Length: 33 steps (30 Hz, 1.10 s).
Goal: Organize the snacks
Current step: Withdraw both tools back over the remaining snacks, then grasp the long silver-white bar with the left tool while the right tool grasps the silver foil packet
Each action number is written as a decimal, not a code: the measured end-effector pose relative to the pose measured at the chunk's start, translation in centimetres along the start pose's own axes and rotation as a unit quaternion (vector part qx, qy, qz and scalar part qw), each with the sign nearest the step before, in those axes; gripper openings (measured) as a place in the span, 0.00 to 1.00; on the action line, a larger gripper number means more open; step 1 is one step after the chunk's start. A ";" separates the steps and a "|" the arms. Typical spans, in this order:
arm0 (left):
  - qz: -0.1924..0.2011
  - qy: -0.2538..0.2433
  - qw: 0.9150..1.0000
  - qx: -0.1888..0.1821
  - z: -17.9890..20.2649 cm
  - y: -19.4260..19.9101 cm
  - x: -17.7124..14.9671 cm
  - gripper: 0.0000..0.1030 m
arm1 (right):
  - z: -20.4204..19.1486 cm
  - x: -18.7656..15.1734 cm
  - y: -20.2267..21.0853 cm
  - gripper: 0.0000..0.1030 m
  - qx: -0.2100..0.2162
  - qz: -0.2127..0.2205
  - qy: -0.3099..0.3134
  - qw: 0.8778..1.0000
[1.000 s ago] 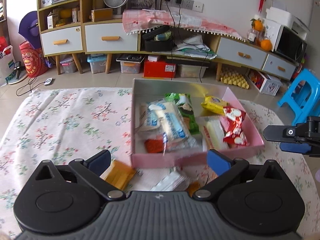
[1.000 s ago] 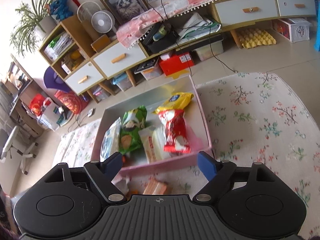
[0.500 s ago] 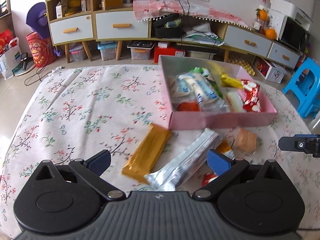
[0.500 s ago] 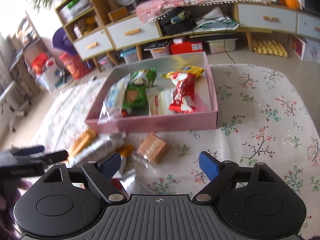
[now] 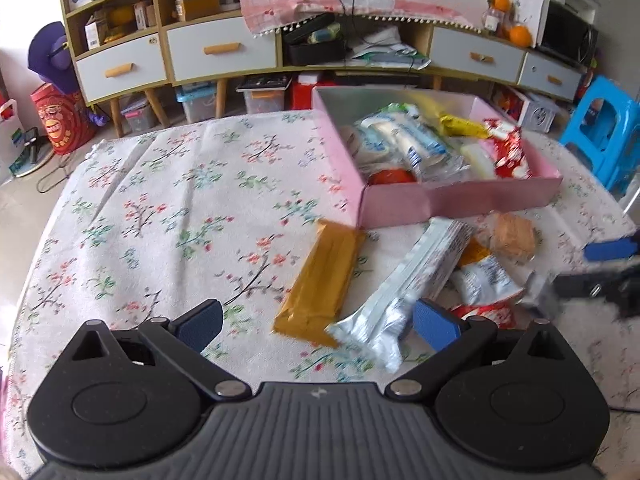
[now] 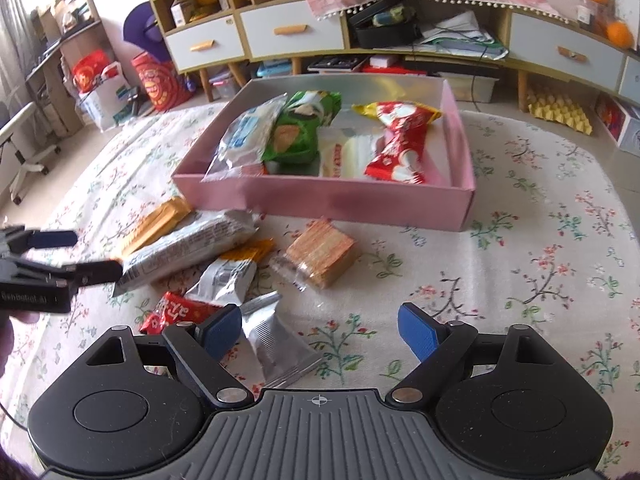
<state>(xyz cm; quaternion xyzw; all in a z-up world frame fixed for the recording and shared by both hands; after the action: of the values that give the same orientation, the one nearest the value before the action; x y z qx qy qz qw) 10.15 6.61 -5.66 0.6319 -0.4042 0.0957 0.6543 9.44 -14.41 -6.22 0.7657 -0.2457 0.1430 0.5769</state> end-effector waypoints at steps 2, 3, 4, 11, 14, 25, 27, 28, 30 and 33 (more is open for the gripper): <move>0.011 0.005 1.000 -0.015 0.2 0.0 0.5 0.96 | -0.3 -0.3 -0.4 0.85 -0.001 -0.005 0.007 1.000; 0.017 0.006 1.000 -0.023 0.4 0.0 0.7 0.95 | -0.4 -0.5 -0.6 0.85 -0.002 -0.008 0.009 1.000; 0.021 0.007 0.999 -0.031 0.6 0.0 0.9 0.92 | -0.5 -0.7 -0.8 0.85 -0.002 -0.012 0.011 1.000; 0.022 0.005 0.997 -0.078 1.8 -1.6 1.5 0.67 | -1.1 -1.7 -1.5 0.85 -0.002 -0.024 0.025 0.999; 0.016 0.000 0.996 -0.090 2.4 -1.9 1.7 0.56 | -1.4 -2.1 -1.9 0.85 -0.003 -0.030 0.036 0.999; 0.003 0.006 0.993 -0.115 2.8 -3.0 1.9 0.42 | -1.4 -2.4 -2.1 0.85 -0.017 -0.017 0.049 0.998; 0.000 0.008 0.993 -0.115 2.8 -3.2 1.9 0.42 | -1.4 -2.2 -2.2 0.84 -0.020 -0.014 0.048 0.999; -0.002 0.008 0.993 -0.115 2.9 -3.3 1.9 0.42 | -1.4 -2.2 -2.2 0.84 -0.022 -0.010 0.049 0.998; -0.004 0.008 0.993 -0.115 2.9 -3.4 2.0 0.42 | -1.4 -2.2 -2.2 0.82 -0.026 -0.005 0.054 0.998; -0.007 0.007 0.994 -0.113 3.0 -3.6 2.0 0.43 | -1.5 -2.3 -2.3 0.82 -0.034 0.009 0.077 0.996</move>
<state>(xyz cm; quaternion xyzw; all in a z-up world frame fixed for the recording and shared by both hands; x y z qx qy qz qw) 12.51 2.45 -7.43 0.5560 -0.4036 0.0496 0.7250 8.85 -12.03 -8.79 0.7303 -0.2119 0.1981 0.6184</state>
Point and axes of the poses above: each gripper's, at about its wrist camera, not at the fingertips, and y roughly against the way its jaws point, z to its right, x to its top, the point moved 5 cm from there along -y, roughly the way its jaws point, and after that the axes turned 13 degrees about -y, right-handed, at the moved point
